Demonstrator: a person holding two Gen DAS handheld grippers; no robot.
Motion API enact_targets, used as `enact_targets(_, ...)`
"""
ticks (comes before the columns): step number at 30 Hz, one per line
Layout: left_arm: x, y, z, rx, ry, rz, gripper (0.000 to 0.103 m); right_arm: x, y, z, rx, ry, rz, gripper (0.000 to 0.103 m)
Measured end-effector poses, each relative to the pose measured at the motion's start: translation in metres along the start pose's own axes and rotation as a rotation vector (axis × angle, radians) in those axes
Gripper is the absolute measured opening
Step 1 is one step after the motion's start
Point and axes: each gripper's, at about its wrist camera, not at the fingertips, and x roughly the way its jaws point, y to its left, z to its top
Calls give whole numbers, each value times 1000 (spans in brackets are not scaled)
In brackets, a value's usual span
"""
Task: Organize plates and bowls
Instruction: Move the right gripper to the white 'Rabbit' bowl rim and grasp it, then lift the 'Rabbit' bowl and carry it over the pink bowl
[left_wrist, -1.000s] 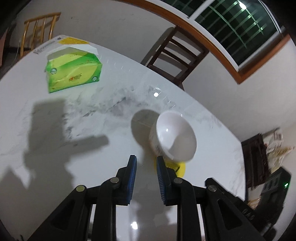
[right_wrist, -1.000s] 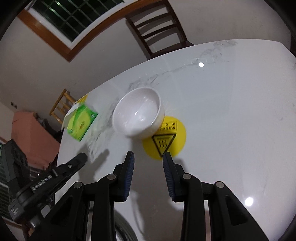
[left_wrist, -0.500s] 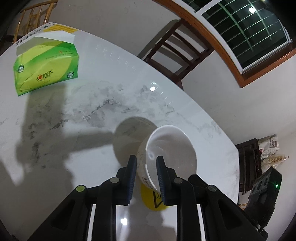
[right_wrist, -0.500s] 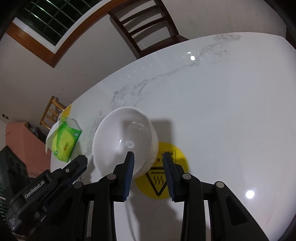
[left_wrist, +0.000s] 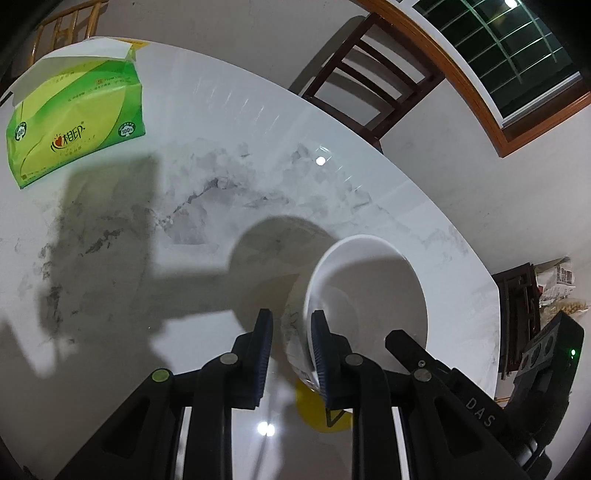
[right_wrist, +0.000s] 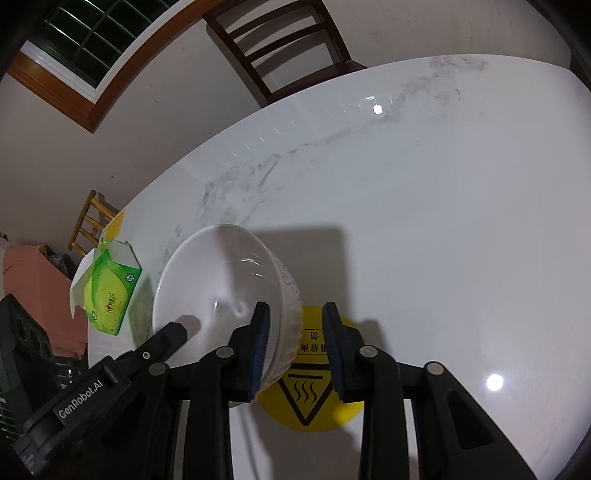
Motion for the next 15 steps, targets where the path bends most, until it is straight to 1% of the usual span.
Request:
enact_targets(5, -3, -7, -6, 54, -14, 14, 16, 1, 0, 0, -2, 5, 22, 16)
enact_targets(8, -9, -9, -11, 66, -26, 18, 16, -3, 3, -3, -14, -8, 11, 16)
enact_targets(11, -18, -12, -17, 91, -38, 33, 16, -11, 4, -8, -9, -12, 17, 15)
enact_targets(15, -28, -13, -28, 104, -39, 48, 16, -26, 10, -18, -32, -28, 15, 15)
